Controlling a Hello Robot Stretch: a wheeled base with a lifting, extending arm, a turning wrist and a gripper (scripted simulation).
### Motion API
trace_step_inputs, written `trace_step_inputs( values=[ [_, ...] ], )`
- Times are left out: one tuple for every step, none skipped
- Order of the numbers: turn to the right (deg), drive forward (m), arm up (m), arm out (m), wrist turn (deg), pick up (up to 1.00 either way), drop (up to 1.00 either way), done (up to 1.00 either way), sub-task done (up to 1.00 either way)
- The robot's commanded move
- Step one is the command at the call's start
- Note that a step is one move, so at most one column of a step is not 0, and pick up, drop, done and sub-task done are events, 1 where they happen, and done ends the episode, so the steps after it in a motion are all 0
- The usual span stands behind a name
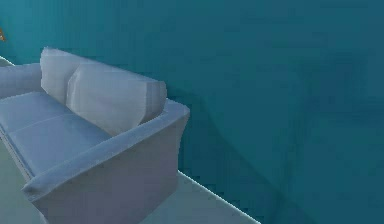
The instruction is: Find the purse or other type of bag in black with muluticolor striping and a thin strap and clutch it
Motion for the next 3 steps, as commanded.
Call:
trace_step_inputs(
  values=[
    [0.0, 0.00, -0.30, 0.00, 0.0, 0.00, 0.00, 0.00, 0.00],
    [0.0, 0.00, 0.00, 0.00, 0.0, 1.00, 0.00, 0.00, 0.00],
    [0.0, 0.00, 0.10, 0.00, 0.0, 0.00, 0.00, 0.00, 0.00]
  ],
)
